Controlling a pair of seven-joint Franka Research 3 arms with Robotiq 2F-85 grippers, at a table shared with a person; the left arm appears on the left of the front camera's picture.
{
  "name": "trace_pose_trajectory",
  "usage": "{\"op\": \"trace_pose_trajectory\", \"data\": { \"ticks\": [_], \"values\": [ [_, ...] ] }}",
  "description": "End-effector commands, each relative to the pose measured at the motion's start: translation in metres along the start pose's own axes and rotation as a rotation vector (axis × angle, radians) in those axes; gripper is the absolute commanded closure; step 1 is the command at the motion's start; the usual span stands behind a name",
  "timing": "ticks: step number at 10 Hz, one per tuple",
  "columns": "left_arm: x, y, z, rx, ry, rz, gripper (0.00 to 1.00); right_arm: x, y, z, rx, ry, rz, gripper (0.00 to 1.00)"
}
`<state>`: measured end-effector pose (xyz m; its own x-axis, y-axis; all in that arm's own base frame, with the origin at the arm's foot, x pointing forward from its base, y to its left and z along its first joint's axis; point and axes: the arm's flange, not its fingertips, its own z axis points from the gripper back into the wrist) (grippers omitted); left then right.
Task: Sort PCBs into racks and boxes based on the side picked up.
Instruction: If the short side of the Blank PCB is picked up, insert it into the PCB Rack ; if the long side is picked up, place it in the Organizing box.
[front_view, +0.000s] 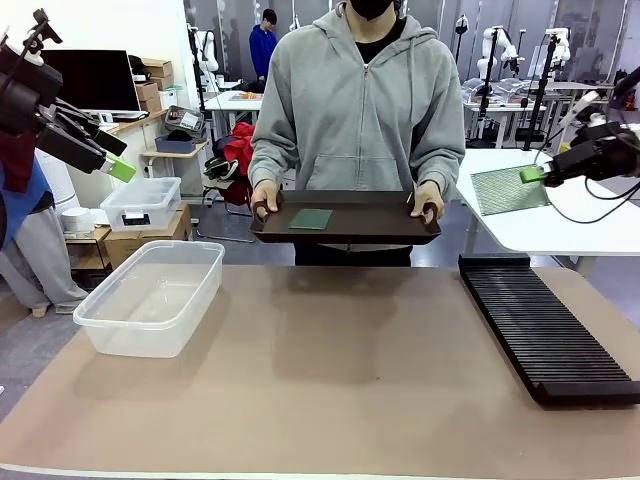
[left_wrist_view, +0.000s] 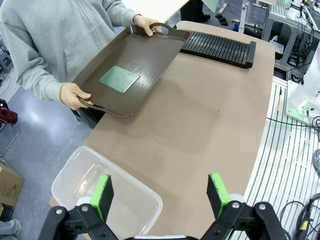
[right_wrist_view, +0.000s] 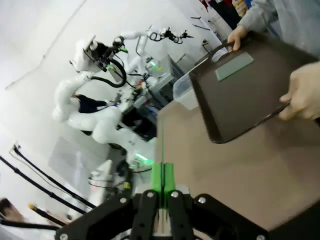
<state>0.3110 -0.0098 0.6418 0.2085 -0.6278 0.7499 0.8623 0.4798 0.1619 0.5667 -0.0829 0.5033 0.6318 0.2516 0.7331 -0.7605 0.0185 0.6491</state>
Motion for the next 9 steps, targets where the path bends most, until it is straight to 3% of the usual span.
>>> {"op": "trace_pose_trajectory", "data": {
  "ticks": [1,4,5,6,7,9],
  "values": [
    [0.0,0.001,-0.001,0.0,-0.001,0.001,0.0,-0.023,0.007,0.014,-0.12,-0.024,0.089,0.98],
    [0.0,0.001,-0.001,0.0,-0.001,0.001,0.0,-0.044,-0.002,0.049,-0.282,-0.092,0.126,0.98],
    [0.0,0.001,-0.001,0.0,-0.001,0.001,0.0,-0.05,-0.007,0.061,-0.267,-0.146,0.114,0.98],
    [0.0,0.001,-0.001,0.0,-0.001,0.001,0.0,-0.05,-0.012,0.062,-0.118,-0.253,-0.029,0.98],
    [0.0,0.001,-0.001,0.0,-0.001,0.001,0.0,-0.046,-0.005,0.065,-0.265,-0.094,0.107,0.98],
    [0.0,0.001,-0.001,0.0,-0.001,0.001,0.0,-0.046,-0.005,0.065,-0.265,-0.094,0.107,0.98]
  ]
}}
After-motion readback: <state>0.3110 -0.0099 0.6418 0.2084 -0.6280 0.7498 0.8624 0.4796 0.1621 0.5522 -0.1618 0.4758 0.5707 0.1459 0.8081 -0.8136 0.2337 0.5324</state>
